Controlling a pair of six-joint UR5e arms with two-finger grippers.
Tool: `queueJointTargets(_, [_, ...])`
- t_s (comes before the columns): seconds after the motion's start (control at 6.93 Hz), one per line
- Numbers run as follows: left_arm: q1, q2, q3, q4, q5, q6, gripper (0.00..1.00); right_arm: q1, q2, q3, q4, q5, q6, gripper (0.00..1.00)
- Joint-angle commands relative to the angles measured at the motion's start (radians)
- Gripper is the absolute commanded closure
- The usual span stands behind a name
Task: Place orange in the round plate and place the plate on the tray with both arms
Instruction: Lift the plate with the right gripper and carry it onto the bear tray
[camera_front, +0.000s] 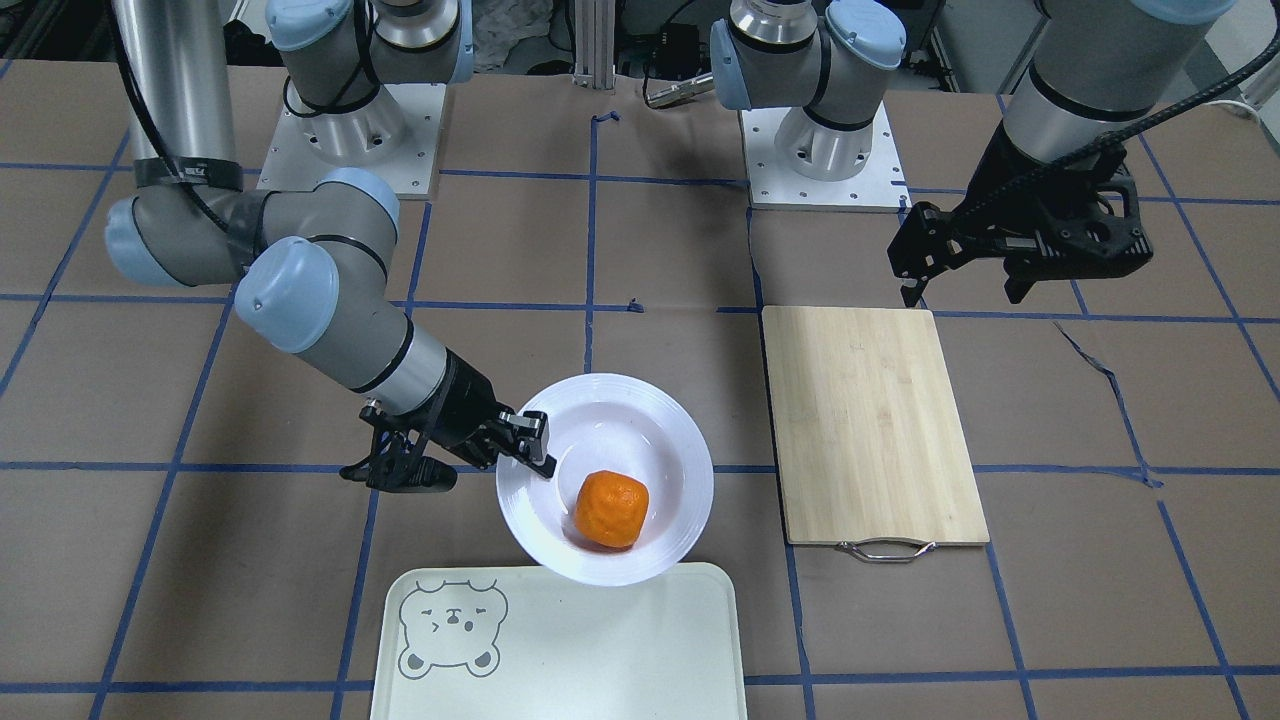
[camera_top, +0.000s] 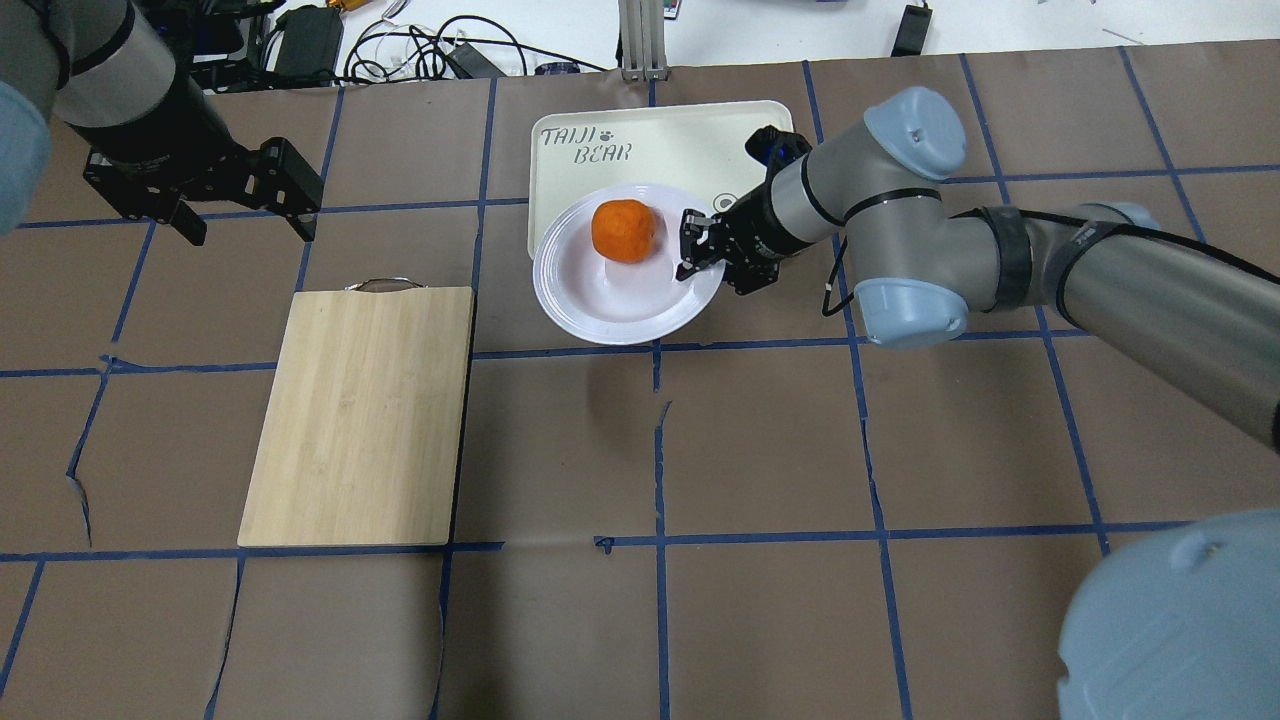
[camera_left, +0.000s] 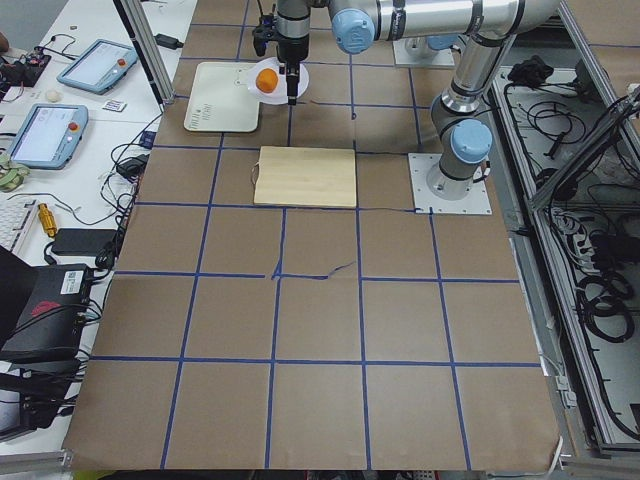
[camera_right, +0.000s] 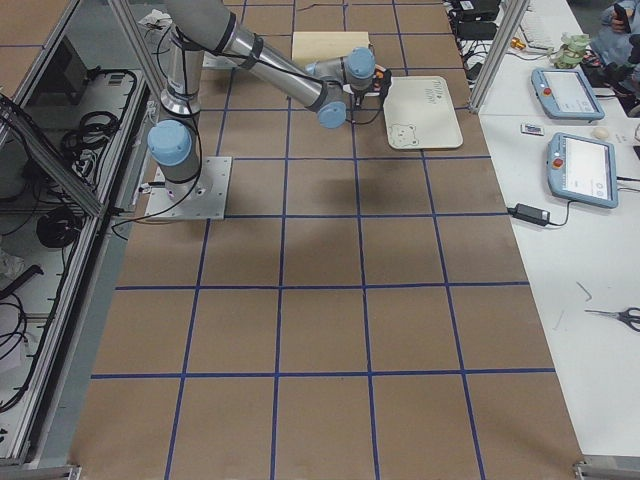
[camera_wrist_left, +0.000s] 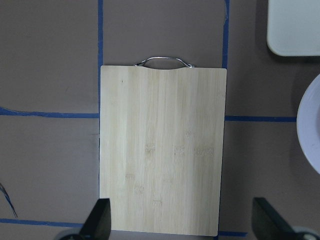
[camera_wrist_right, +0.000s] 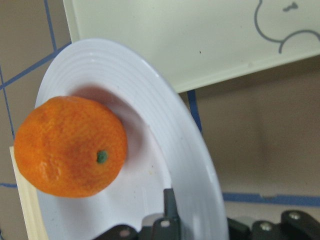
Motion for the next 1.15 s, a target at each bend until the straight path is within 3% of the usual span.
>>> queueJointTargets(0.0, [-0.001, -0.002, 0.000, 0.000, -0.001, -0.001, 0.00, -0.004, 0.176, -0.286, 0.073, -0.050, 0.011, 0.92])
queueJointTargets(0.29, [0.000, -0.002, -0.001, 0.000, 0.000, -0.001, 0.00, -0.005, 0.333, -0.430, 0.073, -0.051, 0.029, 0.92])
queueJointTargets(0.72, [-0.001, -0.002, 0.000, 0.000, -0.001, 0.000, 0.00, -0.021, 0.372, -0.433, 0.066, -0.054, 0.041, 0.92])
queueJointTargets(0.87, [-0.001, -0.002, 0.000, 0.000, -0.001, -0.001, 0.00, -0.030, 0.374, -0.432, 0.066, -0.059, 0.041, 0.82])
queueJointTargets(1.01, [0.000, -0.002, -0.001, 0.000, -0.001, -0.001, 0.00, -0.048, 0.371, -0.430, 0.067, -0.092, 0.092, 0.43])
